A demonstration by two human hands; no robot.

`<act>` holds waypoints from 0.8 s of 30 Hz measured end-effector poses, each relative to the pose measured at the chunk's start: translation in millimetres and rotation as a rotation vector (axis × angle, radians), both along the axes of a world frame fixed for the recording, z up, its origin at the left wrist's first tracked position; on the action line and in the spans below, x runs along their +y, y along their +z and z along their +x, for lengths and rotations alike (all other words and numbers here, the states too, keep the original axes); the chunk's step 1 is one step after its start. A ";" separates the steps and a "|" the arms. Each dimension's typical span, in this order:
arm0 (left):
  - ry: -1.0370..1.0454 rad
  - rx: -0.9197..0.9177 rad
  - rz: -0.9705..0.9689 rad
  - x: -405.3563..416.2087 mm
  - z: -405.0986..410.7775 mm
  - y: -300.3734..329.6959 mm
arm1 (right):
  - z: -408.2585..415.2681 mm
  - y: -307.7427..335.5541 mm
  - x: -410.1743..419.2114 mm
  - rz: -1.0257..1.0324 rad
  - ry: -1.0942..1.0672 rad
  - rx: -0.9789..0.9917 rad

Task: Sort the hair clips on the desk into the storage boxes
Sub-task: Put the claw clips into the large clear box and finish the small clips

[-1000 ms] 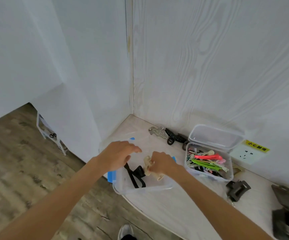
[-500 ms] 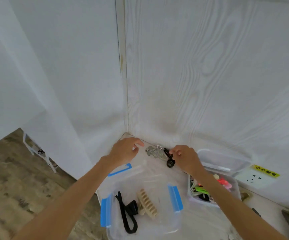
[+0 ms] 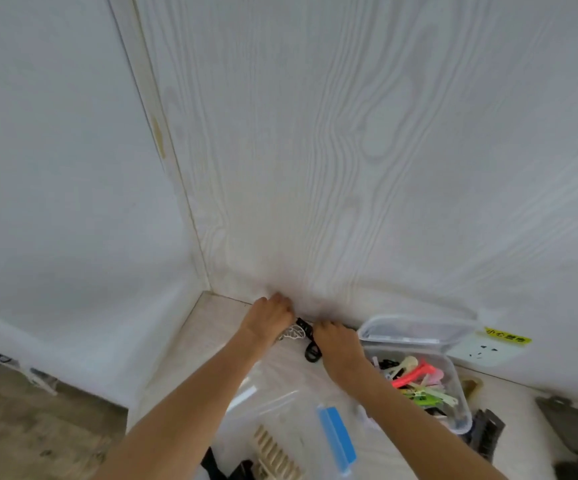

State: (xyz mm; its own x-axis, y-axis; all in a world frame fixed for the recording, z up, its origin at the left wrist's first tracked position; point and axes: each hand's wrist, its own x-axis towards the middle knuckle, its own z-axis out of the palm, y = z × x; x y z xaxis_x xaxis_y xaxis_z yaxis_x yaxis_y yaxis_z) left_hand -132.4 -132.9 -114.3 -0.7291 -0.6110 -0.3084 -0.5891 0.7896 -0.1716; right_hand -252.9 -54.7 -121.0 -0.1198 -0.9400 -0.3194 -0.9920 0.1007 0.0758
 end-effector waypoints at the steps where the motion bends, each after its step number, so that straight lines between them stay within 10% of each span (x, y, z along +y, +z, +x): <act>1: 0.014 0.009 -0.001 0.4 3.1 1.7 | -0.8 2.9 0.9 -0.006 0.007 -0.009; 9: 0.353 0.360 0.103 13.3 50.6 58.5 | -2.8 34.6 8.1 -0.142 0.065 -0.197; 15: 0.770 0.757 0.332 68.9 90.1 111.0 | -5.5 79.9 36.0 -0.382 -0.074 -0.751; 19: 0.860 0.734 0.632 118.4 110.8 123.7 | -9.3 108.6 71.1 -0.108 -0.055 -0.986; 24: 0.892 0.387 0.719 169.4 111.0 101.9 | 9.3 103.8 107.0 0.253 0.138 -0.827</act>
